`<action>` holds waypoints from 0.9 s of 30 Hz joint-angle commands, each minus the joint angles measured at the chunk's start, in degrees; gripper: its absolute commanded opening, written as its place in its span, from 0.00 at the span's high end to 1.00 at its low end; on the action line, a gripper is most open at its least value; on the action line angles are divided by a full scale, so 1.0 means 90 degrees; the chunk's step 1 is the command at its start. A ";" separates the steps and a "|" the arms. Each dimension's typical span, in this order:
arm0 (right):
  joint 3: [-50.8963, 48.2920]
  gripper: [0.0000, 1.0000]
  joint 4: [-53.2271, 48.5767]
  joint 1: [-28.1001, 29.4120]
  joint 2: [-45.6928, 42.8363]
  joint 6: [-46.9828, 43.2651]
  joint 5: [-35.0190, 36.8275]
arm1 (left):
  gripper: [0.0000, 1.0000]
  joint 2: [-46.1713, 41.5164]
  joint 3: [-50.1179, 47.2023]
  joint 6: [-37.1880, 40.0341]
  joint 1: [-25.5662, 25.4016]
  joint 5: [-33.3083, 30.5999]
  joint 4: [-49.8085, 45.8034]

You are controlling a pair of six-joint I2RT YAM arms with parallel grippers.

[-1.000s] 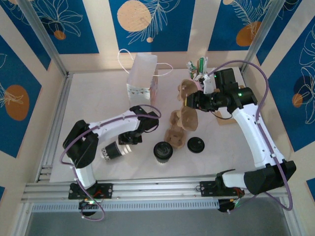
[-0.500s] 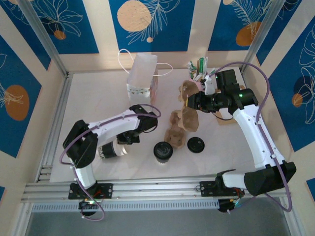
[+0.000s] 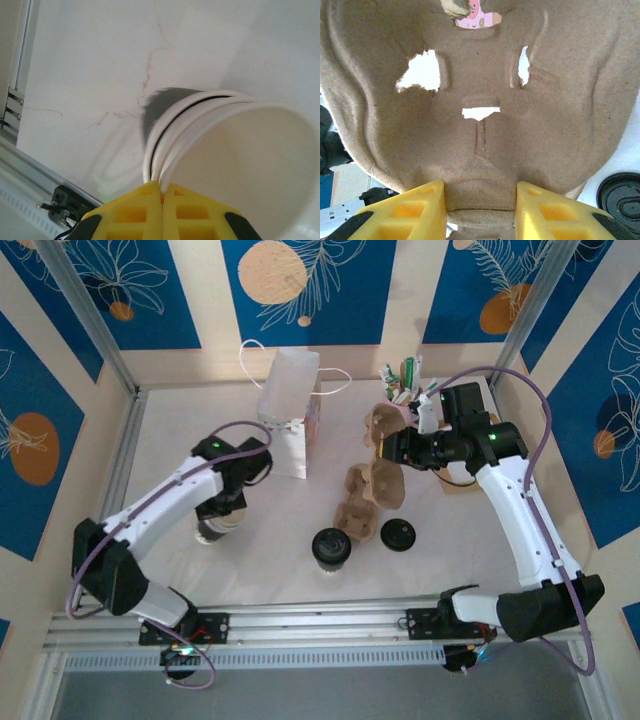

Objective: Pack the takeout coffee

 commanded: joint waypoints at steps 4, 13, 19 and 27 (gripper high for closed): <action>0.0105 0.64 -0.0271 -0.0030 -0.0165 -0.0088 -0.0092 | 1.00 -0.0828 -0.0355 0.1193 0.1466 0.0110 0.0847; 0.0162 0.64 -0.0444 0.0009 -0.0200 -0.0030 0.0029 | 1.00 -0.1418 -0.1324 0.1885 0.3719 0.1337 0.2347; 0.0233 0.64 -0.0538 0.0046 -0.0177 -0.0024 0.0118 | 1.00 -0.1957 -0.1906 0.1908 0.4601 0.1721 0.2793; 0.0327 0.64 -0.0567 0.0161 -0.0075 0.0015 0.0155 | 0.83 -0.2338 -0.2282 0.1773 0.5380 0.2138 0.2774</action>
